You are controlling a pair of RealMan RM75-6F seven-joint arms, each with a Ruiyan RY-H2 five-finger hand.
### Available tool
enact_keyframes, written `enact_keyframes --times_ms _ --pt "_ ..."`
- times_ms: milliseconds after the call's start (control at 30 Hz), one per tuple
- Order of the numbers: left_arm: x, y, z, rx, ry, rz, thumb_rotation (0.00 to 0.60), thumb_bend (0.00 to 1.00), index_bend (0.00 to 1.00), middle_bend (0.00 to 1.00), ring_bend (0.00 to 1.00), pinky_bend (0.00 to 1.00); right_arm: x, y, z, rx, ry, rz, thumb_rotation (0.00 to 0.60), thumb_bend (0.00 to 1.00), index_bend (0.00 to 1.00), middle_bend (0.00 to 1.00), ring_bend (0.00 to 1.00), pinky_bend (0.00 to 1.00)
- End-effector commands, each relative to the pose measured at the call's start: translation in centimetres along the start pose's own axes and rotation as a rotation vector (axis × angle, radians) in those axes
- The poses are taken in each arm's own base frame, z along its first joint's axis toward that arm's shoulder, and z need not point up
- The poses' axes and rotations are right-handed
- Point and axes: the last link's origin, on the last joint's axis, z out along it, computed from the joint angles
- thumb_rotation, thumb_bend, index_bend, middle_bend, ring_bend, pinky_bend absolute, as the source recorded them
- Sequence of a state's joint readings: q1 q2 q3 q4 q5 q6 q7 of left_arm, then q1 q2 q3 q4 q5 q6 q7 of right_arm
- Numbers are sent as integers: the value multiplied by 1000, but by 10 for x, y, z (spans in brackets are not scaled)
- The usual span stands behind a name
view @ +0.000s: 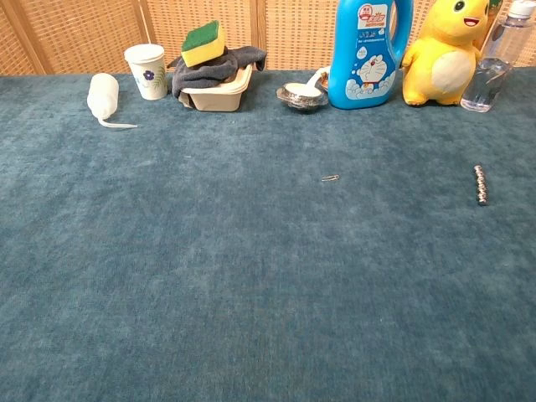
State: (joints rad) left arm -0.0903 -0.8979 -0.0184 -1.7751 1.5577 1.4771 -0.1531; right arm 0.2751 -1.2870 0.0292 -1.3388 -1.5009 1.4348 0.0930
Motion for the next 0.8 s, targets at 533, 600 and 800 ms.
enact_keyframes --times_ms 533,600,800 --pt "-1 -1 0 9 2 5 600 277 0 0 0 0 -10 -26 38 81 -54 0 600 0 0 0 0 0" --pt "-3 -2 3 13 -5 3 600 277 0 0 0 0 -14 -32 47 94 -69 -17 600 0 0 0 0 0" --pt "-2 0 4 -1 10 -10 600 278 0 0 0 0 -27 -43 70 117 -124 -61 600 0 0 0 0 0"
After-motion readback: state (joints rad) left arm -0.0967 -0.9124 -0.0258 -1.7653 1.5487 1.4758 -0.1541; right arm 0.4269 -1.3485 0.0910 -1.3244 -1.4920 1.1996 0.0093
